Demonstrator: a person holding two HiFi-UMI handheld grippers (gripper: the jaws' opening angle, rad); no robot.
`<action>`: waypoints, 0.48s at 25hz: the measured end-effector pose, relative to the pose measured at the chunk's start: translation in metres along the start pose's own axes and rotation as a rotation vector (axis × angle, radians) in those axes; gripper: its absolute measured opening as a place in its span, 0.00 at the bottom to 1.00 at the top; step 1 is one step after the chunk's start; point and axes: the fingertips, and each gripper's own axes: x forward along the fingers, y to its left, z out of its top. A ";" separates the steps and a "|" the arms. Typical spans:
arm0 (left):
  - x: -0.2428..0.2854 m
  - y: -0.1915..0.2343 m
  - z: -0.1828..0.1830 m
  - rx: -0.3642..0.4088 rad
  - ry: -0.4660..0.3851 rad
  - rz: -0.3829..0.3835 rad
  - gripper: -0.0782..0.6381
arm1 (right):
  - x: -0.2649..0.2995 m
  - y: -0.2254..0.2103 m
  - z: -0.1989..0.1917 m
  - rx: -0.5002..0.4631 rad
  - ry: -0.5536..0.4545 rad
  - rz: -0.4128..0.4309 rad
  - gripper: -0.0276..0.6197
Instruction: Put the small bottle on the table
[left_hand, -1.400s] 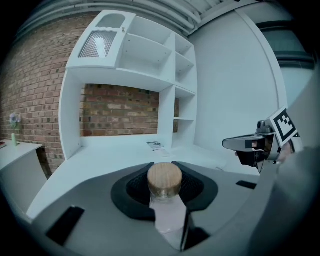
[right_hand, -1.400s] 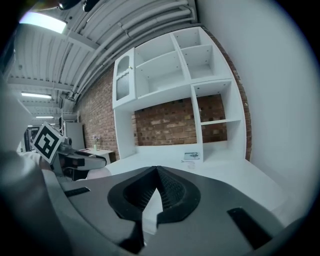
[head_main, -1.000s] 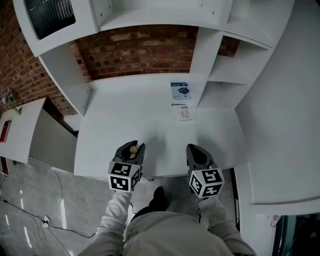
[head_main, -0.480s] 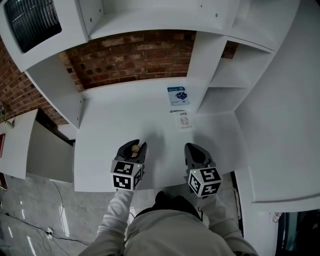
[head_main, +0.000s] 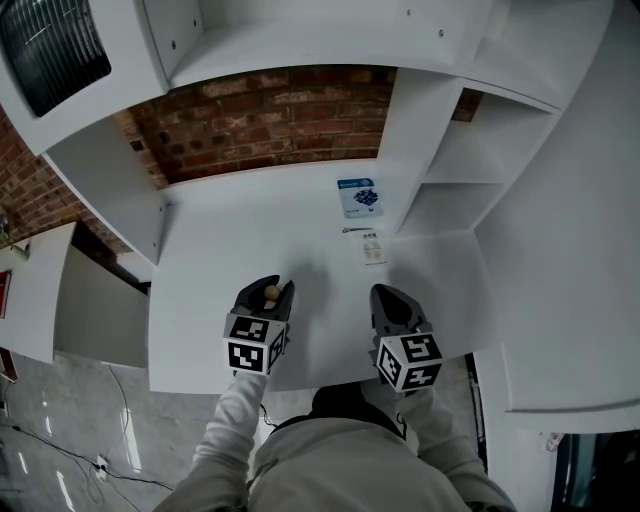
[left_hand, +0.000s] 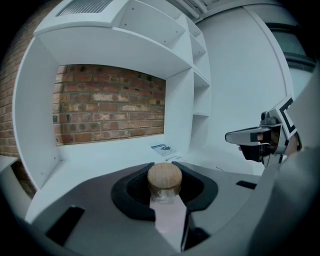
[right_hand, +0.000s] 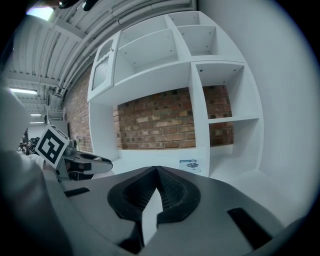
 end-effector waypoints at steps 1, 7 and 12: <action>0.004 0.002 0.001 0.001 0.001 0.003 0.27 | 0.004 -0.001 0.001 0.000 0.001 0.006 0.09; 0.035 0.010 0.005 0.006 0.011 0.008 0.27 | 0.027 -0.008 0.005 -0.006 0.007 0.036 0.09; 0.064 0.015 0.007 0.004 0.029 -0.003 0.27 | 0.045 -0.016 0.009 -0.014 0.012 0.047 0.09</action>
